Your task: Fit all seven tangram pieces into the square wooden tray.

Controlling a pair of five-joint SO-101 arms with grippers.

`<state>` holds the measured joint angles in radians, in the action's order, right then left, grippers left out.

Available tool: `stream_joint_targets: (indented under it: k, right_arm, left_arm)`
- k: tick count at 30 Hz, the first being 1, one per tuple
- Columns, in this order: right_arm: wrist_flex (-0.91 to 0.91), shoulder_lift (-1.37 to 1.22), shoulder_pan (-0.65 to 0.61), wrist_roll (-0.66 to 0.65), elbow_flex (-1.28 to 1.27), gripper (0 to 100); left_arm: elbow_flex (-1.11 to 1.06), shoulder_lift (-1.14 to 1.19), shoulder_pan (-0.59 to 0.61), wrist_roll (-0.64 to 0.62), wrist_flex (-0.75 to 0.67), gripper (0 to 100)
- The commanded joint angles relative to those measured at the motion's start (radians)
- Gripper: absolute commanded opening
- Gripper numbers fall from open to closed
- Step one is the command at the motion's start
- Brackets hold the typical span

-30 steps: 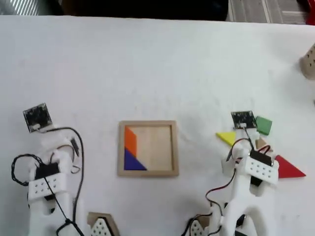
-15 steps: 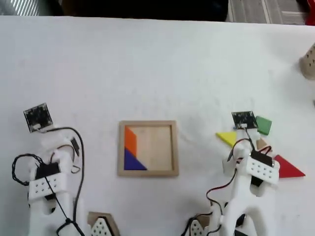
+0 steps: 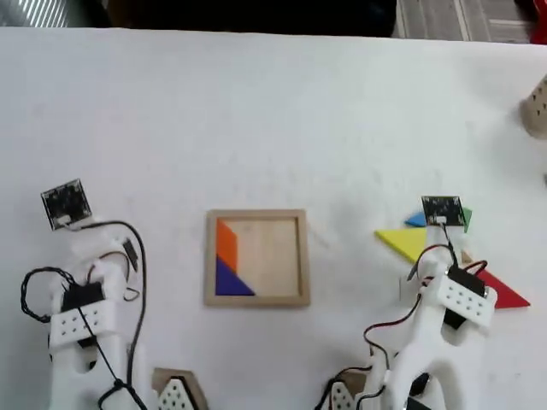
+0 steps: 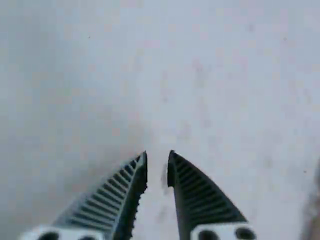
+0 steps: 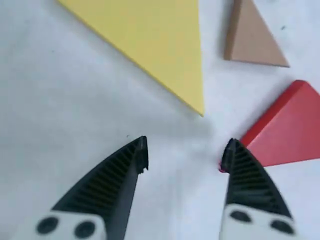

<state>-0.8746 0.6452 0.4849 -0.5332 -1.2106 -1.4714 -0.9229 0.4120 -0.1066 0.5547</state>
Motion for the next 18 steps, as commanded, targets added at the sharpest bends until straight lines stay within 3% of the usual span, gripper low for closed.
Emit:
stream_joint_targets:
  k: [1, 4, 8, 18]
  right_arm:
    - [0.016, 0.025, 0.012, -0.003, 0.006, 17.0]
    - [0.016, 0.025, 0.012, -0.011, 0.006, 1.6]
    - [0.016, 0.025, 0.002, -0.009, 0.006, 6.3]
    - [0.016, 0.025, 0.001, -0.012, 0.006, 2.8]
  left_arm:
    - [0.006, -0.022, 0.007, 0.003, -0.025, 10]
    - [0.006, -0.022, 0.007, 0.003, -0.025, 10]
    - [0.006, -0.024, 0.007, 0.003, -0.025, 10]
    - [0.006, -0.025, 0.007, 0.003, -0.025, 9]
